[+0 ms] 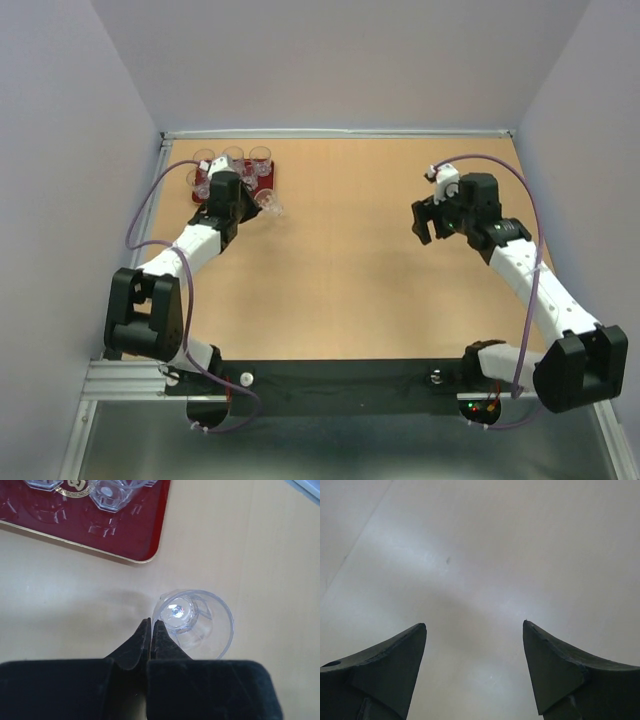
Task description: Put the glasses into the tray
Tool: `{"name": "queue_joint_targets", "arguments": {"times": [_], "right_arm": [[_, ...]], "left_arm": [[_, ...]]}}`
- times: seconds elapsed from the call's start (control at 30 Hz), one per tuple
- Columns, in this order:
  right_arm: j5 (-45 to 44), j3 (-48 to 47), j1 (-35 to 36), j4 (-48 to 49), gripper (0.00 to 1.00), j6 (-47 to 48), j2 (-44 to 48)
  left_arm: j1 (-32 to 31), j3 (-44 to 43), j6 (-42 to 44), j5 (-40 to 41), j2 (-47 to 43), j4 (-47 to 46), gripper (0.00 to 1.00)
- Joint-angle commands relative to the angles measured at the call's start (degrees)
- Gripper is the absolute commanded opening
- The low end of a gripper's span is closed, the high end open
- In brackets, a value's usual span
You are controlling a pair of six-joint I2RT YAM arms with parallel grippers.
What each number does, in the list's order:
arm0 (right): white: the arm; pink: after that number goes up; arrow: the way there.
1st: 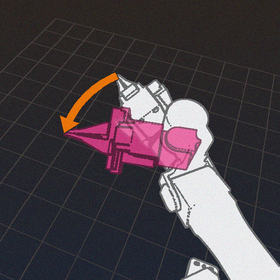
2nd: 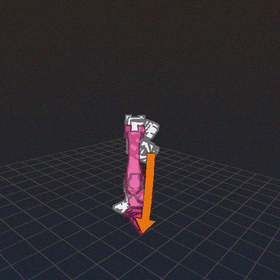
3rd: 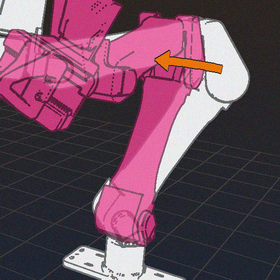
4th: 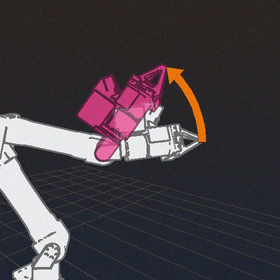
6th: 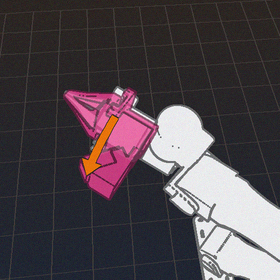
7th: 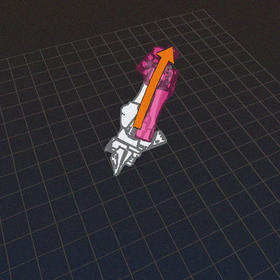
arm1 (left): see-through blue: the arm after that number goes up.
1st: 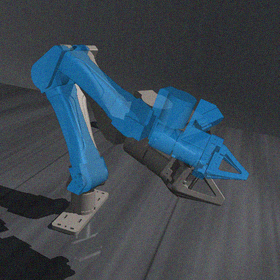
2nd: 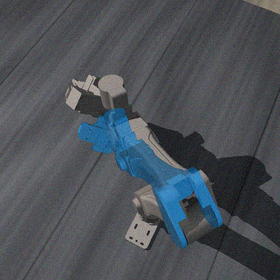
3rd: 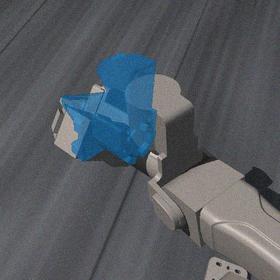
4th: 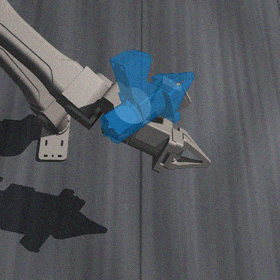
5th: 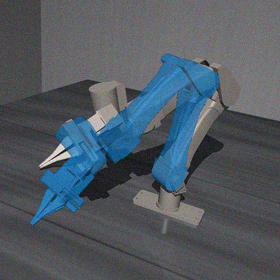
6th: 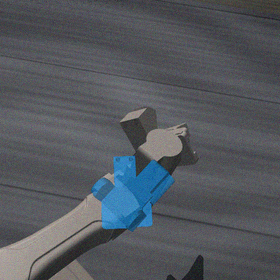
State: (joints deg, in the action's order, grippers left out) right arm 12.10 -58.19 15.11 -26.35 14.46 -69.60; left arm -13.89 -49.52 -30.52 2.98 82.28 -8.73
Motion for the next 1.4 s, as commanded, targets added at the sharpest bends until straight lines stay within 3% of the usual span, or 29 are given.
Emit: {"name": "queue_joint_targets", "arguments": {"times": [0.0, 0.13, 0.57, 1.3, 1.33, 1.37], "right_arm": [[6.4, 7.5, -5.7, 7.3, 0.83, -1.8, 4.3], [8.7, 9.1, -9.8, 7.6, 0.83, -2.6, 7.2], [13.6, 10.0, -12.1, 7.5, 0.83, -3.6, 9.2], [13.1, 10.1, -13.4, 7.5, 0.83, -3.5, 9.1], [13.2, 10.1, -13.5, 7.6, 0.83, -3.5, 9.1], [13.1, 10.1, -13.5, 7.5, 0.83, -3.5, 9.2]], "left_arm": [[1.4, -5.9, 0.5, 1.7, 1.9, 1.0, 0.0], [2.6, -11.5, 1.8, 4.6, 6.0, 2.8, 0.0], [3.1, -23.9, 9.2, 10.6, 17.6, 6.5, 0.0], [3.1, -28.2, 11.9, 9.9, 23.9, 8.6, 0.0], [3.2, -28.4, 11.8, 9.8, 23.8, 8.6, 0.01], [3.1, -28.7, 11.8, 9.6, 23.7, 8.6, 0.1]]}}
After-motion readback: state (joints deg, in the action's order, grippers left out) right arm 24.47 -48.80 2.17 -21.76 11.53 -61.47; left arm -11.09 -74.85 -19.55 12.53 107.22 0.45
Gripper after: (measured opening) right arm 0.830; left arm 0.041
